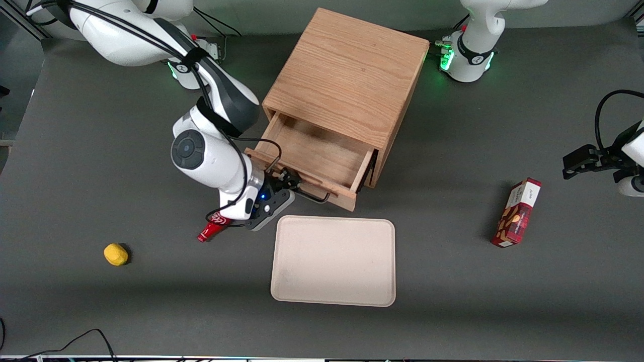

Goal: Open upper drawer
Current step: 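Pull the upper drawer outward by its handle with the right gripper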

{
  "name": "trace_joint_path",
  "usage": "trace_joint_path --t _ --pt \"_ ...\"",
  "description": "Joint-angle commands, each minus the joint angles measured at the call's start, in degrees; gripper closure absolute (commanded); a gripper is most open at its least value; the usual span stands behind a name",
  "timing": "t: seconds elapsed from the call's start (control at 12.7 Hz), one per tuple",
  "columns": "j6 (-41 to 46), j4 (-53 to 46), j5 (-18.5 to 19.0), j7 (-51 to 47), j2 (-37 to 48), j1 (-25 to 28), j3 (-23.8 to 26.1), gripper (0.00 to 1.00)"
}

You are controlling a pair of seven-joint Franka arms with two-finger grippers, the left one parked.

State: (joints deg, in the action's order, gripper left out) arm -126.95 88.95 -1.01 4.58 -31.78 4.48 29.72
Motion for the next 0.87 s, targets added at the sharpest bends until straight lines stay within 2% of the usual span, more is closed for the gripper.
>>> trace_joint_path --t 0.0,0.79 --pt "1.9 -2.5 3.1 3.4 -0.6 -1.0 -2.6 0.00" --pt "2.0 -5.1 3.0 6.0 -0.8 -3.7 -5.3 0.00"
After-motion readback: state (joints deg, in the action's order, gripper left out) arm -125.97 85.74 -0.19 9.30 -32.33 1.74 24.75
